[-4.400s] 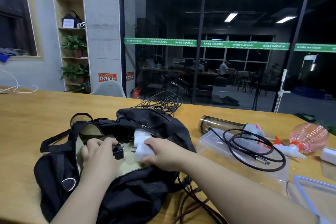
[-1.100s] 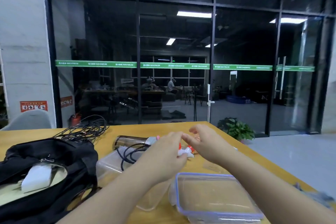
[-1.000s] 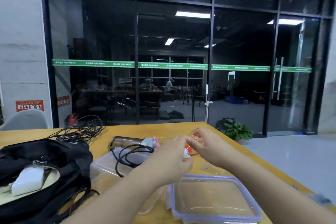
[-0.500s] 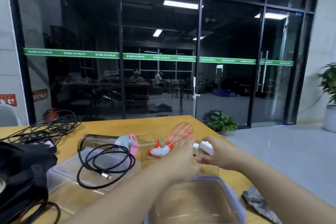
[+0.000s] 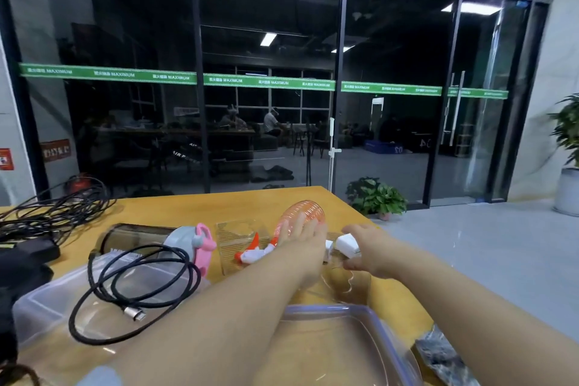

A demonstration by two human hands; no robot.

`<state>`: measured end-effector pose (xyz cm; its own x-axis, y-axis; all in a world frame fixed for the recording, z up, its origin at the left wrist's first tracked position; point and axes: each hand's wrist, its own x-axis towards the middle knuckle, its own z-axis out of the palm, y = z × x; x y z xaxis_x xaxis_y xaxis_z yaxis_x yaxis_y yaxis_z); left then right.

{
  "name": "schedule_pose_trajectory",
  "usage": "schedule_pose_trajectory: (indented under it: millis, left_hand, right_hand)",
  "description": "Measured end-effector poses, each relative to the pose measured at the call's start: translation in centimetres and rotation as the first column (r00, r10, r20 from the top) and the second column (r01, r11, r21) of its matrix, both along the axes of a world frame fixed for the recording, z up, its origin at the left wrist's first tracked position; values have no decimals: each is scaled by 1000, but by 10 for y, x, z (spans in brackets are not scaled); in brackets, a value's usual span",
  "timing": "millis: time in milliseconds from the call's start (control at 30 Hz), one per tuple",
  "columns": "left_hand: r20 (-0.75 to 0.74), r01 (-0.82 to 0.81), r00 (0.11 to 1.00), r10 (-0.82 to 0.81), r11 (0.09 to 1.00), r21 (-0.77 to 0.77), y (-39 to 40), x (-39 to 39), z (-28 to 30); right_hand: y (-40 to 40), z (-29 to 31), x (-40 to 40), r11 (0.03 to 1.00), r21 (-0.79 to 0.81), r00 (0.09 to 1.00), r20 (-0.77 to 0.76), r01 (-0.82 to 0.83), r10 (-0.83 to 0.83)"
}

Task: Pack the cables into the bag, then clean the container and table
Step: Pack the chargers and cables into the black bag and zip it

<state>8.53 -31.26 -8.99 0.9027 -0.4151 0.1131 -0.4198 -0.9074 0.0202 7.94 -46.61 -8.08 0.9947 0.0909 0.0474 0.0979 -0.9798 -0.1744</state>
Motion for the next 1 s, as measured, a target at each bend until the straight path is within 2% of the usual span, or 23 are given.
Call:
schedule_pose_trajectory:
  millis: [167, 367, 567, 767, 1000]
  left_hand:
    - [-87, 3, 996, -4, 1000, -10, -6, 1, 7]
    - [-59, 36, 998, -28, 990, 136, -7, 27, -3]
    - [-69, 57, 997, -44, 976, 208, -15, 43, 2]
    - [3, 53, 998, -57, 948, 314, -22, 54, 2]
    - [152, 123, 968, -201, 904, 410, -15, 54, -9]
  right_hand:
    - [-2, -12, 13, 1000, 11, 1000, -8, -9, 9]
    - [-2, -21, 32, 998, -53, 999, -32, 25, -27]
    - [-4, -26, 45, 998, -53, 995, -89, 42, -46]
    - [-9, -29, 52, 998, -25, 994, -84, 64, -66]
    - [-7, -27, 55, 995, -67, 992, -97, 73, -80]
